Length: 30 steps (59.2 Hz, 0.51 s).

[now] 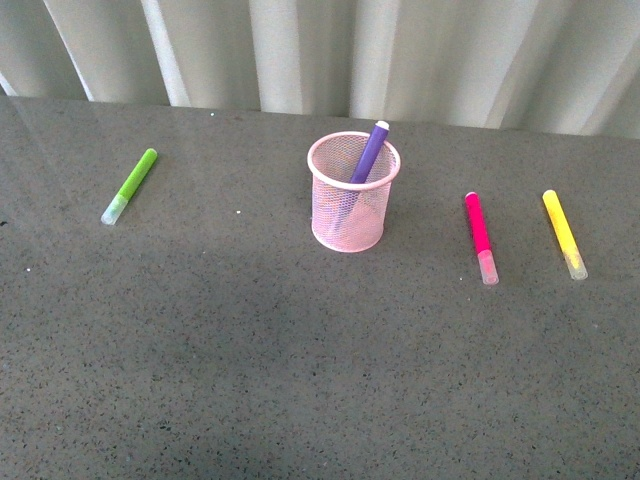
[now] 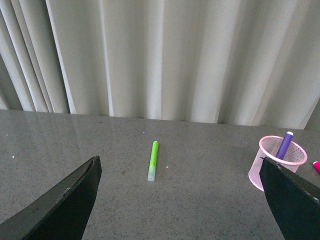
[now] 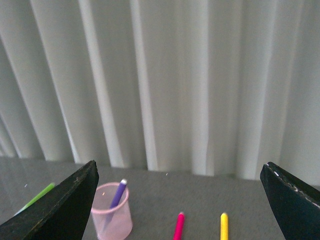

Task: Insert purple and pink pens into pink cup

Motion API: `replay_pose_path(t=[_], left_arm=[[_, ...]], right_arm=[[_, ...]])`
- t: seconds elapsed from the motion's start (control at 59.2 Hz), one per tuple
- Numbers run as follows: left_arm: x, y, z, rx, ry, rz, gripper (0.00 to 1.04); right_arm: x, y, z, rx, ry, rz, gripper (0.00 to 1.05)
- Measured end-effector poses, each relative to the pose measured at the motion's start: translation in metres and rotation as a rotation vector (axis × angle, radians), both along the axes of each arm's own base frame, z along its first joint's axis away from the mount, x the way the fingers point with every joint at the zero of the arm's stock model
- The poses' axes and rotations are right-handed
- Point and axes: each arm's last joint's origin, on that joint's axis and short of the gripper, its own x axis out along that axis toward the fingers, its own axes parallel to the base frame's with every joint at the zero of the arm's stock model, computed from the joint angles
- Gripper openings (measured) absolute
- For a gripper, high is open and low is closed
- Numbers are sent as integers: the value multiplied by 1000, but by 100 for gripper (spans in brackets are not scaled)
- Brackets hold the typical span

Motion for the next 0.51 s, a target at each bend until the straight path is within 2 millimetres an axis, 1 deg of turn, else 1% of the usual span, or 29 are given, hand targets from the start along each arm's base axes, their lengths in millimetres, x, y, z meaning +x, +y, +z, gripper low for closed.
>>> replay_pose_path(t=[0.017, 0.051, 0.084, 0.101, 0.118, 0.135, 0.152, 0.169, 0.186, 0.22, 0.237, 0.253, 0.27, 0.287, 0.304, 0.321, 0.338, 0.355, 0.389, 0.456, 0.507], left_arm=[[0, 0, 0, 0, 0, 0, 98], [0, 0, 0, 0, 0, 0, 98], [0, 0, 0, 0, 0, 0, 98], [0, 0, 0, 0, 0, 0, 98], [0, 0, 0, 0, 0, 0, 98], [0, 0, 0, 0, 0, 1, 98], [0, 0, 0, 0, 0, 0, 98], [0, 0, 0, 0, 0, 0, 98], [0, 0, 0, 0, 0, 0, 98], [0, 0, 0, 0, 0, 1, 98], [0, 0, 0, 0, 0, 0, 98], [0, 0, 0, 0, 0, 1, 98], [0, 0, 0, 0, 0, 0, 98], [0, 0, 0, 0, 0, 0, 98], [0, 0, 0, 0, 0, 0, 98], [0, 0, 0, 0, 1, 0, 98], [0, 0, 0, 0, 1, 0, 98], [0, 0, 0, 0, 1, 0, 98], [0, 0, 0, 0, 0, 0, 98], [0, 0, 0, 0, 1, 0, 98], [0, 0, 0, 0, 1, 0, 98]], right_arm=[[16, -2, 9, 2, 1, -29, 98], [42, -4, 17, 5, 28, -67, 98], [73, -7, 19, 7, 111, -99, 98], [81, -8, 19, 6, 133, -108, 98], [96, -9, 17, 3, 176, -126, 98], [112, -11, 13, -2, 224, -144, 98], [120, -11, 11, -4, 251, -149, 98], [136, -12, 4, -7, 312, -152, 98], [144, -13, 0, -6, 346, -152, 98], [173, -14, -18, -15, 474, -157, 98], [180, -14, -23, -20, 504, -162, 98], [193, -15, -34, -24, 563, -171, 98], [200, -15, -39, -25, 592, -176, 98], [211, -16, -50, -30, 649, -185, 98], [217, -16, -55, -34, 674, -190, 98], [227, -16, -65, -43, 721, -199, 98], [232, -15, -69, -45, 740, -199, 98], [241, -15, -79, -50, 782, -199, 98], [253, -13, -92, -57, 841, -201, 98], [271, -9, -115, -71, 938, -199, 98], [280, -3, -126, -79, 986, -197, 98]])
